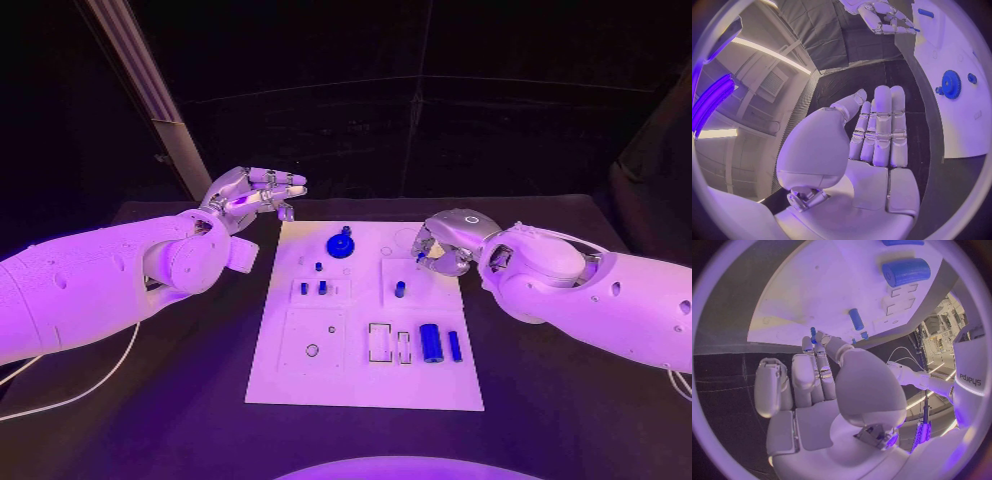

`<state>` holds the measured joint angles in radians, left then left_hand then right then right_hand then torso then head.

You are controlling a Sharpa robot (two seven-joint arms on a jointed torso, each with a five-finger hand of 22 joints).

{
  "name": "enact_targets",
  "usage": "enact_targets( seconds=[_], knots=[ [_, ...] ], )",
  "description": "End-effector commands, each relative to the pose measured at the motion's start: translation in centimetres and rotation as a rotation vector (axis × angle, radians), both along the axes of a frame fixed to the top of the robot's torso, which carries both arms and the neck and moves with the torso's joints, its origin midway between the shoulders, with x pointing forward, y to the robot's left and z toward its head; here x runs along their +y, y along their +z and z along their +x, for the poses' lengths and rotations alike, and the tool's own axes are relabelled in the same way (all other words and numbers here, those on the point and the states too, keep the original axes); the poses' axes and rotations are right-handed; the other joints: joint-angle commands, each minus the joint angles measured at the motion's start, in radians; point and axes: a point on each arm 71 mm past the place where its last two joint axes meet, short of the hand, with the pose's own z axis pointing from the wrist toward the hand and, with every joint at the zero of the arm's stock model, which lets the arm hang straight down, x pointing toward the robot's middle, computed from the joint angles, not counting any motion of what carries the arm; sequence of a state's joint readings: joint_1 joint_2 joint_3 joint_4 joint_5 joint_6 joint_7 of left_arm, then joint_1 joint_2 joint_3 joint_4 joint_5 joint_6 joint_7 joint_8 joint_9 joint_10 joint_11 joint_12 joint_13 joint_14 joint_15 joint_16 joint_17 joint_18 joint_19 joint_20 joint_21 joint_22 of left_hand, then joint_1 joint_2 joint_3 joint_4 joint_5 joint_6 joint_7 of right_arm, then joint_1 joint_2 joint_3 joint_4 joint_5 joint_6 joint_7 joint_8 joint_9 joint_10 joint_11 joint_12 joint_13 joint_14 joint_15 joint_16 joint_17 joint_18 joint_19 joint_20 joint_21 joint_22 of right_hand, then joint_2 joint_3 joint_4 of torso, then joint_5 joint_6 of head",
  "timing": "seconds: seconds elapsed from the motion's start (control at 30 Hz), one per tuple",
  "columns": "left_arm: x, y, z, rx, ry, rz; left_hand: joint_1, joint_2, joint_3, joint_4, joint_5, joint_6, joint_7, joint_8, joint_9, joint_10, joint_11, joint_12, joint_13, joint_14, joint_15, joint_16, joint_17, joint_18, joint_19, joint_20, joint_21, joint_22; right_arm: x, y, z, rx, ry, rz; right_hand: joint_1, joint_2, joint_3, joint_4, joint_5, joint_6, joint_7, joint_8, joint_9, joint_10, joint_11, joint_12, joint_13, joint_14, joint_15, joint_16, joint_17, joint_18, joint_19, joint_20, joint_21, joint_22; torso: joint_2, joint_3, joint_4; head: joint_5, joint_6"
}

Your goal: Assemble the parts on the task board

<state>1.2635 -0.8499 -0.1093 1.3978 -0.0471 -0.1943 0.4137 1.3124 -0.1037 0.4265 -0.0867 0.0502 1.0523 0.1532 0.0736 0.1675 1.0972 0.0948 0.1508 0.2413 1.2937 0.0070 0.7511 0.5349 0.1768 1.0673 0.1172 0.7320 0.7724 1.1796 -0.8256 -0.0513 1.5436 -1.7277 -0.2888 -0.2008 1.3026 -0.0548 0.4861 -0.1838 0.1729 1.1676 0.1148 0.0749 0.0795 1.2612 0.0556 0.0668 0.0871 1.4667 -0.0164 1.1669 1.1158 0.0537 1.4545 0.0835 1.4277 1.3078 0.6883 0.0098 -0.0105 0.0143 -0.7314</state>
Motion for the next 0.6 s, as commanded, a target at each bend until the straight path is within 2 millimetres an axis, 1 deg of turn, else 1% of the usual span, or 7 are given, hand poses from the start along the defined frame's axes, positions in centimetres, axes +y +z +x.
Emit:
enact_targets(
  seconds=[0.03, 0.1, 0.17, 0.3, 0.4, 0.47, 0.6],
  knots=[
    [0.1, 0.1, 0.1, -0.002, 0.007, -0.004, 0.003, 0.006, 0.003, -0.006, 0.001, 0.006, 0.002, -0.005, -0.002, 0.0, -0.002, 0.006, 0.0, -0.006, 0.0, -0.006, -0.001, 0.007, 0.002, -0.004, -0.003, -0.001, 0.0, 0.8, -0.4, -0.05, 0.003, 0.056, -0.003, -0.003, 0.001, -0.006, 0.007, 0.001, 0.006, -0.004, -0.001, -0.002, 0.002, -0.004, 0.0, 0.024, -0.008, 0.004, 0.001, -0.006, 0.007, 0.001, 0.007, 0.08, 0.0, -0.0007, 0.0, 0.0, 0.002],
    [0.1, 0.1, 0.1, -0.003, 0.007, -0.004, 0.003, 0.006, 0.003, -0.006, 0.001, 0.006, 0.002, -0.005, -0.002, 0.0, -0.002, 0.006, 0.0, -0.006, 0.0, -0.006, -0.001, 0.007, 0.002, -0.004, -0.003, -0.001, 0.1, 1.1, -0.8, -0.053, 0.01, 0.068, -0.003, -0.004, 0.001, -0.007, 0.007, 0.001, 0.006, -0.004, -0.001, -0.002, 0.002, -0.004, 0.0, 0.024, -0.008, 0.004, 0.001, -0.006, 0.007, 0.001, 0.008, 0.08, 0.0, -0.001, 0.0, 0.0, 0.002],
    [0.1, 0.1, 0.0, -0.003, 0.007, -0.005, 0.003, 0.006, 0.003, -0.006, 0.001, 0.006, 0.002, -0.005, -0.002, 0.0, -0.002, 0.006, 0.0, -0.006, 0.0, -0.006, -0.001, 0.007, 0.002, -0.004, -0.003, -0.001, 0.4, 1.4, -1.3, -0.057, 0.023, 0.084, -0.003, -0.004, 0.001, -0.007, 0.008, 0.001, 0.006, -0.004, -0.001, -0.001, 0.002, -0.004, 0.0, 0.024, -0.008, 0.005, 0.002, -0.006, 0.007, 0.001, 0.008, 0.081, 0.0, -0.0003, 0.0001, 0.001, 0.002],
    [0.1, 0.1, 0.0, -0.004, 0.007, -0.005, 0.003, 0.006, 0.002, -0.007, 0.001, 0.005, 0.003, -0.006, -0.002, -0.001, -0.002, 0.006, -0.001, -0.006, 0.0, -0.008, -0.002, 0.007, 0.003, -0.004, -0.004, -0.002, 1.6, 2.1, -2.6, -0.066, 0.068, 0.128, -0.003, -0.005, 0.001, -0.008, 0.009, 0.002, 0.006, -0.004, -0.001, -0.001, 0.002, -0.004, 0.0, 0.024, -0.008, 0.005, 0.002, -0.007, 0.009, 0.001, 0.01, 0.083, 0.0, 0.0001, -0.0003, 0.007, 0.002],
    [0.0, 0.1, 0.0, -0.005, 0.005, -0.006, 0.003, 0.006, 0.002, -0.007, 0.001, 0.005, 0.003, -0.006, -0.002, -0.001, -0.002, 0.006, -0.001, -0.006, 0.0, -0.008, -0.002, 0.007, 0.003, -0.004, -0.004, -0.002, 3.1, 2.6, -3.7, -0.066, 0.115, 0.161, -0.003, -0.005, 0.001, -0.009, 0.009, 0.002, 0.006, -0.004, -0.001, -0.001, 0.002, -0.004, 0.0, 0.024, -0.009, 0.005, 0.002, -0.007, 0.01, 0.001, 0.011, 0.085, -0.001, -0.0016, 0.0026, 0.012, 0.001],
    [-0.1, 0.1, 0.0, -0.005, 0.002, -0.007, 0.003, 0.006, 0.002, -0.007, 0.001, 0.005, 0.003, -0.006, -0.002, -0.001, -0.002, 0.006, -0.001, -0.006, 0.0, -0.008, -0.002, 0.007, 0.003, -0.004, -0.004, -0.002, 4.1, 2.8, -4.0, -0.057, 0.14, 0.173, -0.003, -0.005, 0.001, -0.009, 0.009, 0.002, 0.006, -0.004, -0.001, -0.001, 0.002, -0.004, 0.0, 0.024, -0.009, 0.005, 0.002, -0.007, 0.01, 0.001, 0.011, 0.085, 0.0, -0.002, 0.0029, 0.014, 0.001],
    [-0.3, 0.1, 0.0, -0.005, -0.003, -0.009, 0.003, 0.006, 0.002, -0.007, 0.001, 0.005, 0.003, -0.006, -0.002, -0.001, -0.002, 0.006, -0.001, -0.006, 0.0, -0.008, -0.002, 0.007, 0.003, -0.004, -0.004, -0.002, 6.3, 2.7, -4.3, -0.03, 0.185, 0.181, -0.003, -0.005, 0.001, -0.01, 0.01, 0.002, 0.006, -0.004, -0.001, -0.001, 0.002, -0.004, -0.001, 0.023, -0.009, 0.005, 0.001, -0.007, 0.01, 0.001, 0.011, 0.085, 0.0, -0.0022, 0.003, 0.027, -0.004]
  ],
)
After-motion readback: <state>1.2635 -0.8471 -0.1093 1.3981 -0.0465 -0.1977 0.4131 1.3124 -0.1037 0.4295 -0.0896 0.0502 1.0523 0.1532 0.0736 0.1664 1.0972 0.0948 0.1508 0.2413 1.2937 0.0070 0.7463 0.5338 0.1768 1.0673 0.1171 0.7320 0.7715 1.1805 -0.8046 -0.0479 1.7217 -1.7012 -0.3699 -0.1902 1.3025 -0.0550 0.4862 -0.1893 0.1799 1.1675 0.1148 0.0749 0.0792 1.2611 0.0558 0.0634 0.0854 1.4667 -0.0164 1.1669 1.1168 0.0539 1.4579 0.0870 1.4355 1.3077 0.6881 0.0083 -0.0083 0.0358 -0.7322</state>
